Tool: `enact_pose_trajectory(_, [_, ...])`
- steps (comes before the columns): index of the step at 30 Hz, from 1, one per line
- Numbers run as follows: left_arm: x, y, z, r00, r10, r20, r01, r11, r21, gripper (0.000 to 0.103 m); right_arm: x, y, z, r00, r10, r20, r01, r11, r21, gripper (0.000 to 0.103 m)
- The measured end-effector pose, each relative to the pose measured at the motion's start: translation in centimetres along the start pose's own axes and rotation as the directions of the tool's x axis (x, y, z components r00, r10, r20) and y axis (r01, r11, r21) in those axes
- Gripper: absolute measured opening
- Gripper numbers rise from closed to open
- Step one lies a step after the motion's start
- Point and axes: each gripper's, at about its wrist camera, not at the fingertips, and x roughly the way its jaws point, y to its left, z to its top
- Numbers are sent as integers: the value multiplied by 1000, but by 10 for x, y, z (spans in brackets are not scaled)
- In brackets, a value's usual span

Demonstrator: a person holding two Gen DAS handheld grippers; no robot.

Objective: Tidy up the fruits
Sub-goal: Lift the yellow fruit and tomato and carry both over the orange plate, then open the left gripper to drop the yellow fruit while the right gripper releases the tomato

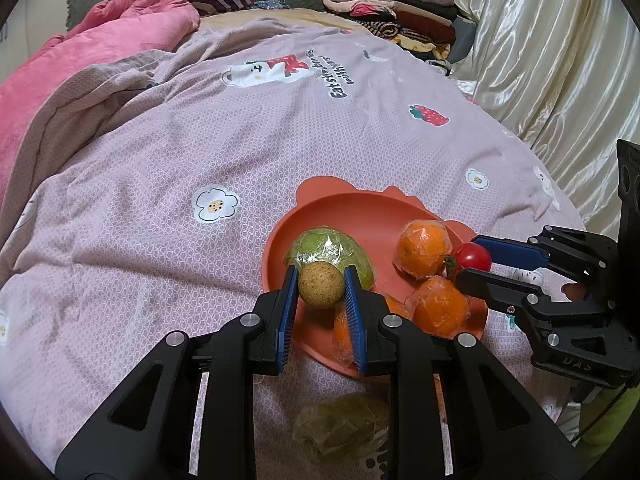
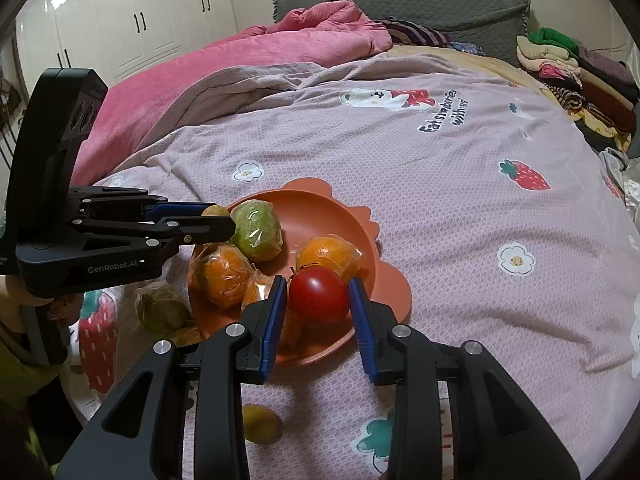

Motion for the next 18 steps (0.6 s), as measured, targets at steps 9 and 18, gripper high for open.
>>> enact_pose_trajectory(9, [0,1,0,1000,-2,1,2,1000,-3,16,-4,0,-2,1000,-7,7,7,1000,8,43])
enact_pose_trajectory(18, [0,1,0,1000,-2,4,2,1000,-9,16,-10,2,-2,1000,-14,16,14,1000,6,49])
